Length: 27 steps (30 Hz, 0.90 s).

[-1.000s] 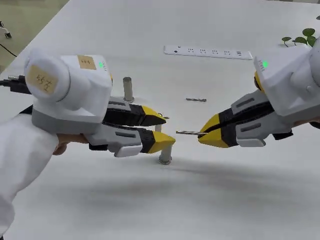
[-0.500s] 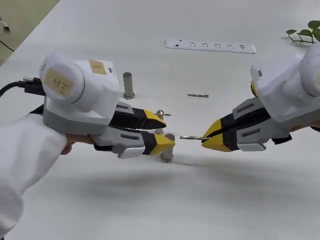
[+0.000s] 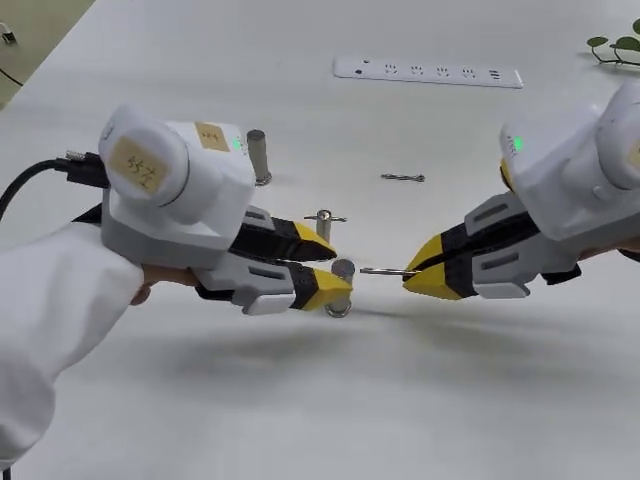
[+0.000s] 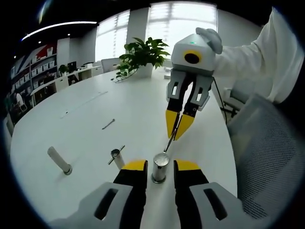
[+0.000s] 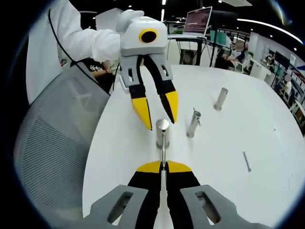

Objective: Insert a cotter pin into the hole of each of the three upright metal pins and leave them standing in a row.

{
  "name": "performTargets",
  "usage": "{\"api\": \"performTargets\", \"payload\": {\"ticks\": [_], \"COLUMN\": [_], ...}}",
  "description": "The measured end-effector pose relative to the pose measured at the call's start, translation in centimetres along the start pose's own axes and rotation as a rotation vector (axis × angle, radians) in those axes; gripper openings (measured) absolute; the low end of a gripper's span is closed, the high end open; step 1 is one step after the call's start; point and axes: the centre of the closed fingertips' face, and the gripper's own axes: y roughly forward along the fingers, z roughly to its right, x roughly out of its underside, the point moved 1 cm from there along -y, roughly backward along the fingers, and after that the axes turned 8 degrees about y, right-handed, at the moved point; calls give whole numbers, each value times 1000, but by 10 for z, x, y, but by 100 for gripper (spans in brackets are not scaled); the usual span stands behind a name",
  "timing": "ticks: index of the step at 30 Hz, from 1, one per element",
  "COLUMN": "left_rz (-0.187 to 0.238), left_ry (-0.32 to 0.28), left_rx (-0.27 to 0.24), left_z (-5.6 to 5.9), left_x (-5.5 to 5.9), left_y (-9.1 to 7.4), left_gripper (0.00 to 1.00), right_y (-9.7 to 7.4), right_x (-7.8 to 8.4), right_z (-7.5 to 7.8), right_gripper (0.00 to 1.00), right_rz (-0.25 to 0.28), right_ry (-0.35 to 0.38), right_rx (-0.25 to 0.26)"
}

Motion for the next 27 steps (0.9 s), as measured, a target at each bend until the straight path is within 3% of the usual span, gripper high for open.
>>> {"api": "performTargets", "payload": {"ticks": [10,27], "left_rz": [-13,-15], "left_ry": [-6,-21], "left_rx": [25,25], "left_z": [2,1], "left_x": [3,4], "left_y": [4,3], "left_gripper": [11,10], "right_y": [2,9], "right_x": [0,-6], "right_z": [0,-1], "right_gripper": [0,0], "right_rz": [2,-11], "right_ry": [7,-20], "right_rx": [-12,-26]}}
